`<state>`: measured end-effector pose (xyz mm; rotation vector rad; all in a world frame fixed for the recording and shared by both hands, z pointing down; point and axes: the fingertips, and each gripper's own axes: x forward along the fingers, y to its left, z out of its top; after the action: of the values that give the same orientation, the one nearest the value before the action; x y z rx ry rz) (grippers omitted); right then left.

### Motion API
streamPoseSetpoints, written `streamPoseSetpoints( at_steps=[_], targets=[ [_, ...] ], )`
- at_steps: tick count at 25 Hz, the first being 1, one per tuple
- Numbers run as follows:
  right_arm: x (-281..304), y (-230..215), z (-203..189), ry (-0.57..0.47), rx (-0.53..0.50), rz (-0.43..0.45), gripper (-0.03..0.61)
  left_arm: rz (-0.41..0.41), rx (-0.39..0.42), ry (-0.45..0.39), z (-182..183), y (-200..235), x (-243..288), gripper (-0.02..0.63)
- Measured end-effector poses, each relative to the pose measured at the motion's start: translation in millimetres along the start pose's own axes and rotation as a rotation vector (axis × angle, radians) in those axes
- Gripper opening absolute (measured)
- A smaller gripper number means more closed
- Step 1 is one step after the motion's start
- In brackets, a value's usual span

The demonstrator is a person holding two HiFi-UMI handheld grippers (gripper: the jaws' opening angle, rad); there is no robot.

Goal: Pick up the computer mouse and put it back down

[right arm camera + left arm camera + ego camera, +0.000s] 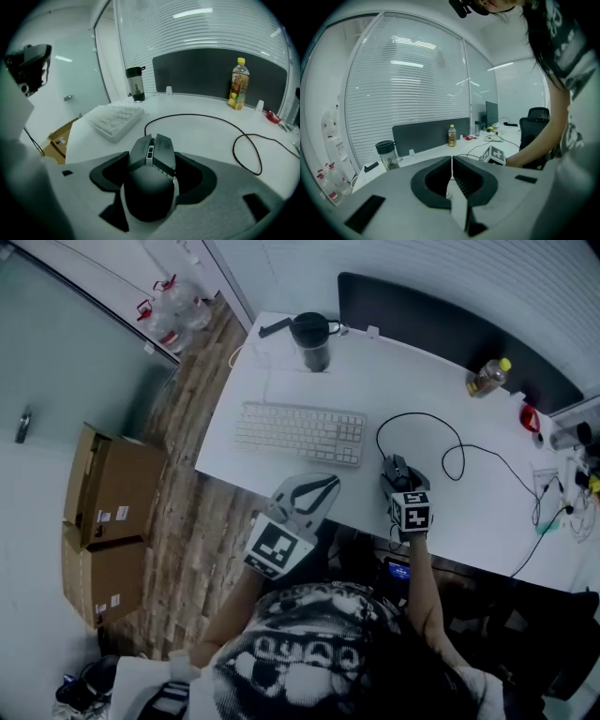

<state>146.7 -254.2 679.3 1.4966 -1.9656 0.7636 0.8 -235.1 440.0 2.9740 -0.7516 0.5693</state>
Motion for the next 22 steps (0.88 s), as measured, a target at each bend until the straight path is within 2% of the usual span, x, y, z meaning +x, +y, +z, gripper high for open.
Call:
streamPoseSetpoints(
  at_steps=[5, 13, 22],
  targets=[
    [-23, 5, 25, -0.072, 0.053, -0.060, 0.301, -0.073, 0.016, -0.018, -9, 17, 2, 0.006],
    [-84, -2, 58, -0.201, 0.150, -0.175, 0.301, -0.256, 0.064, -0.042, -4, 15, 26, 0.006],
    [-150, -22, 43, -0.255, 0.244, -0.323, 0.301, -0.456, 0.112, -0.047, 2, -23, 56, 0.006]
  ],
)
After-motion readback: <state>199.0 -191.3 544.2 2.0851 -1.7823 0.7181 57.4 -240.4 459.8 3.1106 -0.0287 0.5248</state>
